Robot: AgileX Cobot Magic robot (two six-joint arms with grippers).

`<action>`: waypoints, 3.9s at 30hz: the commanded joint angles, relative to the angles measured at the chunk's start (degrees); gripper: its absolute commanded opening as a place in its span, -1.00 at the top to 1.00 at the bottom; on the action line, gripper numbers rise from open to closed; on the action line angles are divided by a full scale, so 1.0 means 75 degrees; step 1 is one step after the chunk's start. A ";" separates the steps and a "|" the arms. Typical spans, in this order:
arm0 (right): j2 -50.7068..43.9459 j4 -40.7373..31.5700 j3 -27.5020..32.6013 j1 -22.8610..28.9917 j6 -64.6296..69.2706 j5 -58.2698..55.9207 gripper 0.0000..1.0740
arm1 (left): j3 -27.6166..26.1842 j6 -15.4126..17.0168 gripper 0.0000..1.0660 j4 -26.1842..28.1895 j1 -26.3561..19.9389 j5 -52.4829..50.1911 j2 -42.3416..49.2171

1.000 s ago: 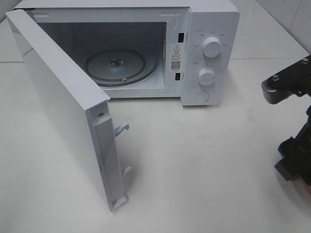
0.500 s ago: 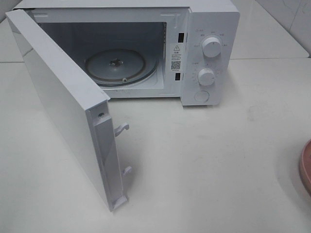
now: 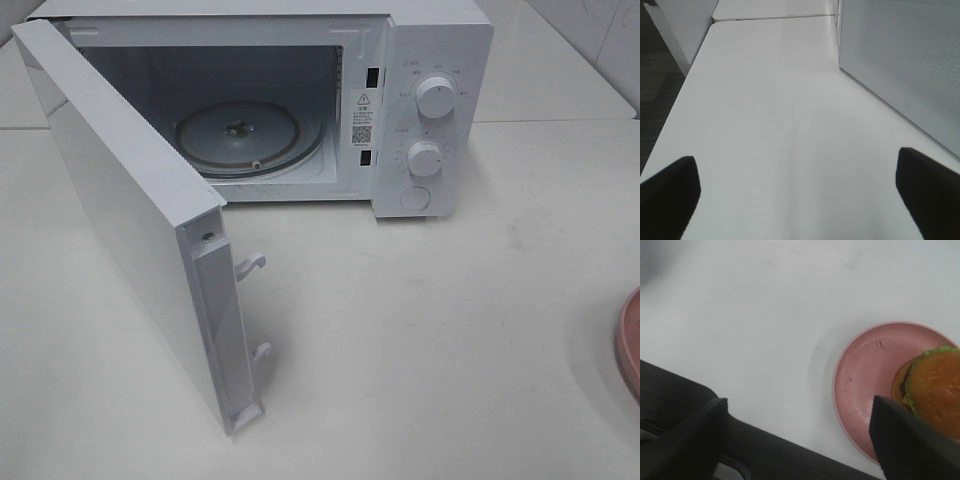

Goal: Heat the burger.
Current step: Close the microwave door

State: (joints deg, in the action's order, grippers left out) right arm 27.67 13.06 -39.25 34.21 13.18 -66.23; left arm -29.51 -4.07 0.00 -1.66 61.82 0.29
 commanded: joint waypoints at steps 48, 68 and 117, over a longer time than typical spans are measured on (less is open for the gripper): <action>-0.3950 -0.1261 0.1444 -0.4240 -0.1192 0.1207 -0.42 | 0.0000 0.0038 -0.88 0.0000 -0.0023 -0.0076 0.0031; -0.3950 -0.1261 0.1444 -0.4240 -0.1192 0.1207 -0.41 | 0.0000 0.0038 -0.88 0.0000 -0.0023 -0.0076 0.0031; -0.3950 -0.1261 0.1444 -0.4240 -0.1192 0.1207 -0.40 | 0.0787 0.0046 1.00 0.0053 -0.0023 -0.5539 -0.3850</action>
State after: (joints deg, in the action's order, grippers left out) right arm -0.23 3.67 -28.42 2.69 4.64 -57.87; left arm -23.89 -4.07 0.00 -1.66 22.69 -28.25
